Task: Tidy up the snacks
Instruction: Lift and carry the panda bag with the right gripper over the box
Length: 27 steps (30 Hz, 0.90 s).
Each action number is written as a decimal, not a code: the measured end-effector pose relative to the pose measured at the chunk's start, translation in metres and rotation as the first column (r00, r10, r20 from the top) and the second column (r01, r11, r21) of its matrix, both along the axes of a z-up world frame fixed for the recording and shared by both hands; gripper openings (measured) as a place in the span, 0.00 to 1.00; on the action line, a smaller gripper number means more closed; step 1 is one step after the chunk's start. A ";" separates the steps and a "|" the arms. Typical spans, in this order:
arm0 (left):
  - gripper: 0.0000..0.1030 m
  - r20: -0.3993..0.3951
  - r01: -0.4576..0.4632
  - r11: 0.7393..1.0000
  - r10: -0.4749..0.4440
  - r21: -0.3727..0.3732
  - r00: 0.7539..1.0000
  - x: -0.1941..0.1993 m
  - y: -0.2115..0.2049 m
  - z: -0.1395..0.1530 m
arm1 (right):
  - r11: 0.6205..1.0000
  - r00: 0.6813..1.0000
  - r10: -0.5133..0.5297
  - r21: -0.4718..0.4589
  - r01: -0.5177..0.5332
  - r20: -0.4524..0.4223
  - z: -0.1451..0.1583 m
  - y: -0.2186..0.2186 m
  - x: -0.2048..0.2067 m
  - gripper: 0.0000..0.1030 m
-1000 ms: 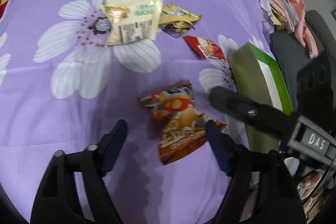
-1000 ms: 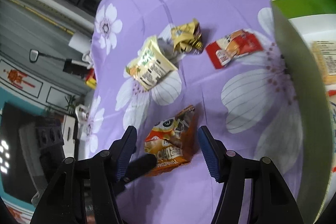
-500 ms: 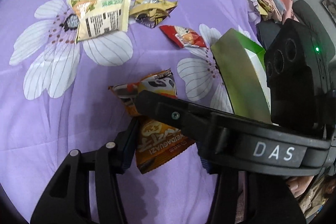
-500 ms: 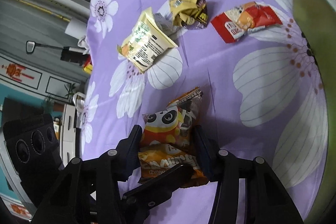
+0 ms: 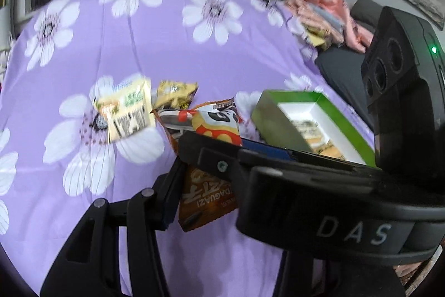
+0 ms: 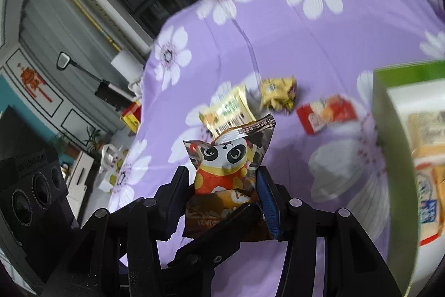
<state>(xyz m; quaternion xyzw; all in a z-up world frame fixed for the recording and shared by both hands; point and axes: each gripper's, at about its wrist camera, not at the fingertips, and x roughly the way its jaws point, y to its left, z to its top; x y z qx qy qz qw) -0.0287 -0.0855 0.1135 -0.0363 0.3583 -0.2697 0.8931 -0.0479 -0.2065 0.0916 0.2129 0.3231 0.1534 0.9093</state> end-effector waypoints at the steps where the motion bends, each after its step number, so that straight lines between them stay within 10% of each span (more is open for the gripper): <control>1: 0.46 0.017 -0.001 1.000 0.001 -0.008 1.000 -0.001 0.000 0.003 | 1.000 1.000 -0.003 -0.003 0.003 0.012 0.003 0.000 -0.002 0.51; 27: 0.46 0.262 0.132 0.991 -0.118 -0.034 0.958 -0.036 -0.057 0.055 | 0.987 0.964 -0.160 0.027 0.158 0.214 0.058 -0.057 -0.065 0.51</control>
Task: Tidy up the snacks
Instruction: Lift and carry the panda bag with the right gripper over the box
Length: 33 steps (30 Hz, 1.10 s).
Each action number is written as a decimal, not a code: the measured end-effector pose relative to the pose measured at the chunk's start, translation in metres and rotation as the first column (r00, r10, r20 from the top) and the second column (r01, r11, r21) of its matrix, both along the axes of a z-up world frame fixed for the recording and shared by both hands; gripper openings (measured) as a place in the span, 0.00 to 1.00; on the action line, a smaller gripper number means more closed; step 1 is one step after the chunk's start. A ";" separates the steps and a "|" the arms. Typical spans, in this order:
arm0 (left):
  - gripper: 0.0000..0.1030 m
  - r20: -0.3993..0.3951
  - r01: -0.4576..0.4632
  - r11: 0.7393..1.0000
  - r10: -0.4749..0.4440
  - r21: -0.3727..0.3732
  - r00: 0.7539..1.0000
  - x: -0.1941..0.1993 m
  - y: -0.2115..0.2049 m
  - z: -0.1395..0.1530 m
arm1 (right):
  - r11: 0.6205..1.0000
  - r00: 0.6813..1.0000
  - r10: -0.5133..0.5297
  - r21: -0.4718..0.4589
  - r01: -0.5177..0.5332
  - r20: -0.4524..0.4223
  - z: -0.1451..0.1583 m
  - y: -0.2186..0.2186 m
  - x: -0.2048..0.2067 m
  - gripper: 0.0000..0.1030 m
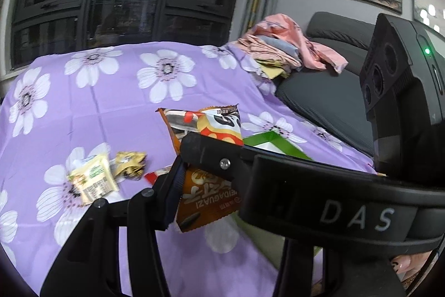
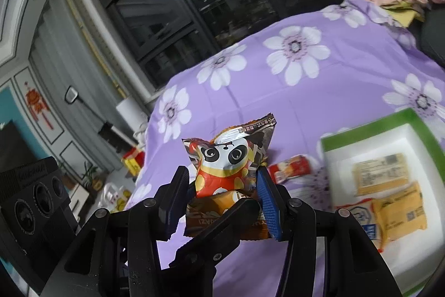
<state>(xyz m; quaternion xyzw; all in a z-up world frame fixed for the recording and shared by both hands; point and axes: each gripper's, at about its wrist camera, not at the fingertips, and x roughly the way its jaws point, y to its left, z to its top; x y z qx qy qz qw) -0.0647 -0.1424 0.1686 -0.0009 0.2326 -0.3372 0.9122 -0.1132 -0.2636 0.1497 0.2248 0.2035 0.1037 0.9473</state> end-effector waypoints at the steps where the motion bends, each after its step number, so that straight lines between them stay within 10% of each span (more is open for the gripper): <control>1: 0.46 -0.002 0.008 1.000 -0.008 -0.001 1.000 0.000 -0.007 0.000 | 1.000 1.000 -0.009 0.005 0.009 0.001 0.000 -0.005 -0.001 0.51; 33: 0.46 -0.147 0.203 0.976 -0.190 0.076 0.971 0.016 -0.124 -0.030 | 0.955 0.961 -0.203 0.179 0.237 -0.189 -0.042 -0.125 -0.016 0.51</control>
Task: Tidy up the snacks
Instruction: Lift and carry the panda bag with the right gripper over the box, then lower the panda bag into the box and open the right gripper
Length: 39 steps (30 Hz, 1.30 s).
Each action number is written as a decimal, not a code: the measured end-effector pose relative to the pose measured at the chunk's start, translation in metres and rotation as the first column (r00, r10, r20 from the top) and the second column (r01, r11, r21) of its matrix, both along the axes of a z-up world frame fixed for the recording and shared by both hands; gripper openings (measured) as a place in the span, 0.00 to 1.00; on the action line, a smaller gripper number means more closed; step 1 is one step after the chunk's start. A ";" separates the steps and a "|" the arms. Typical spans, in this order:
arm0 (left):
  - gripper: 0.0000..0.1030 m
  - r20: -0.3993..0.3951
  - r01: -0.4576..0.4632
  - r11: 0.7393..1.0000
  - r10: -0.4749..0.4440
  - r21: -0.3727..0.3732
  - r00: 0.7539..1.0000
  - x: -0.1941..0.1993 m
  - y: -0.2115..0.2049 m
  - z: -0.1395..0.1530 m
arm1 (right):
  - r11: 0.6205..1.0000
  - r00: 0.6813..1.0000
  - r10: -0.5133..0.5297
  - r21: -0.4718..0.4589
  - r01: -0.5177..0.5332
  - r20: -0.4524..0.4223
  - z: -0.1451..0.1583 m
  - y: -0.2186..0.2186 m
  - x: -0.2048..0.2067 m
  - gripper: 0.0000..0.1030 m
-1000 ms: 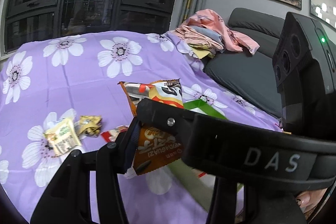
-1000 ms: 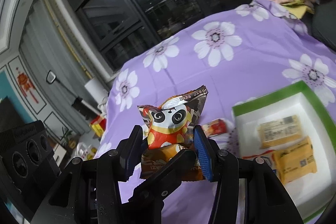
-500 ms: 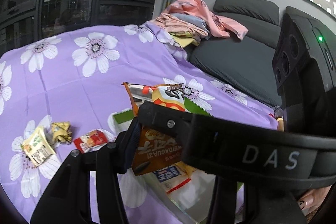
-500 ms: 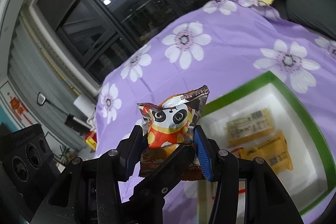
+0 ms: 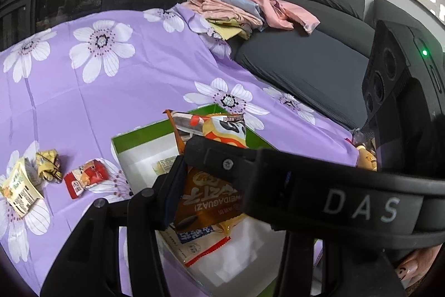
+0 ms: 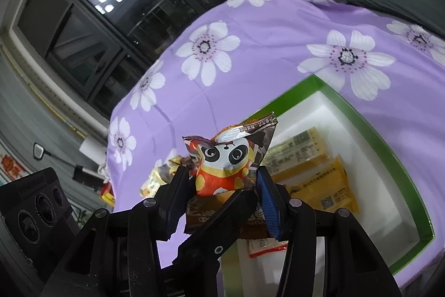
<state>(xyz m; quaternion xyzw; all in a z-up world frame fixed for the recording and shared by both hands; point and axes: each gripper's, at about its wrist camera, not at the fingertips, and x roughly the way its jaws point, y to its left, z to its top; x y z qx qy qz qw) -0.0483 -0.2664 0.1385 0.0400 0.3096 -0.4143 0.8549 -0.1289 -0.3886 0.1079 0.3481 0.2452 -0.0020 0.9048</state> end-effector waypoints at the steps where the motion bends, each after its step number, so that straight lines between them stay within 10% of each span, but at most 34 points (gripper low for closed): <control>1: 0.46 -0.010 0.000 1.000 0.000 0.002 1.000 0.001 -0.001 -0.003 | 1.000 1.000 -0.002 0.004 0.002 -0.012 -0.002 0.000 0.001 0.51; 39: 0.46 -0.314 0.080 0.992 -0.046 0.095 0.948 0.034 -0.043 -0.055 | 0.989 0.975 -0.063 0.118 0.090 -0.212 -0.050 -0.040 0.019 0.51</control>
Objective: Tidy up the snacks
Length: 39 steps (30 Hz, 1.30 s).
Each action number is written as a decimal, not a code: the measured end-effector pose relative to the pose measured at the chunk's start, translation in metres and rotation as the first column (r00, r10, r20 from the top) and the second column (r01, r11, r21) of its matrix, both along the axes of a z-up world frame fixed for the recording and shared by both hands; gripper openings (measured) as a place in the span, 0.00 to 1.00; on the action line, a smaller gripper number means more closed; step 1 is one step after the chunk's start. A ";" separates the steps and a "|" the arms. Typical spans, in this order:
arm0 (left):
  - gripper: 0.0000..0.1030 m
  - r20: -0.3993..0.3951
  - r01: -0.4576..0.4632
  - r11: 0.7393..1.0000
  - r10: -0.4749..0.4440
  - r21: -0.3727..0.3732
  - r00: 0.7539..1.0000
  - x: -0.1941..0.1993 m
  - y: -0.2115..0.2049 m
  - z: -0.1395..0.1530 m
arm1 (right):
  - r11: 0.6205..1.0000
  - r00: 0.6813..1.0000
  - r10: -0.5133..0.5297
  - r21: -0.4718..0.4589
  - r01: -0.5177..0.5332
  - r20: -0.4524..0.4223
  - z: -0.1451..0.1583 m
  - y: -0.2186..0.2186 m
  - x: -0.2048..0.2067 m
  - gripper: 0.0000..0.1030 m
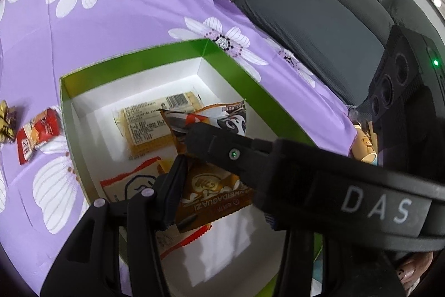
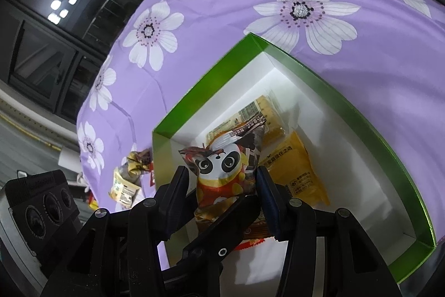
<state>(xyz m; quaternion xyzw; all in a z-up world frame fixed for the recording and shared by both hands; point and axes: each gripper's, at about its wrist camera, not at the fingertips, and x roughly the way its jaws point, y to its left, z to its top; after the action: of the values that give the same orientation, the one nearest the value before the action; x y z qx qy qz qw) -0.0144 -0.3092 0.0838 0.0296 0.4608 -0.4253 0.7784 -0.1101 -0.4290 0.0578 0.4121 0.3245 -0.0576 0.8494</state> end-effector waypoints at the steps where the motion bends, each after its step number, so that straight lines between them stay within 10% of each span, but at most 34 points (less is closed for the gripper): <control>1: 0.46 -0.015 0.001 1.000 -0.001 0.005 1.000 0.001 -0.001 -0.002 | 1.000 1.000 -0.003 0.002 0.003 -0.007 -0.001 -0.001 0.001 0.51; 23: 0.51 -0.007 -0.072 0.997 0.072 0.033 0.997 -0.006 0.005 0.000 | 0.998 0.997 -0.059 -0.026 0.057 -0.055 -0.004 -0.004 0.001 0.54; 39: 0.78 0.061 -0.338 0.940 0.341 -0.052 0.938 -0.019 0.137 0.051 | 0.962 0.993 -0.101 -0.247 0.114 0.064 0.049 0.041 -0.016 0.75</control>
<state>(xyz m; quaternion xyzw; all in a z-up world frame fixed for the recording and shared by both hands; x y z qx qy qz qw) -0.0336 -0.1727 0.1346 -0.0514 0.4229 -0.2926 0.8561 -0.1261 -0.3880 0.1070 0.3199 0.2700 -0.1337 0.8983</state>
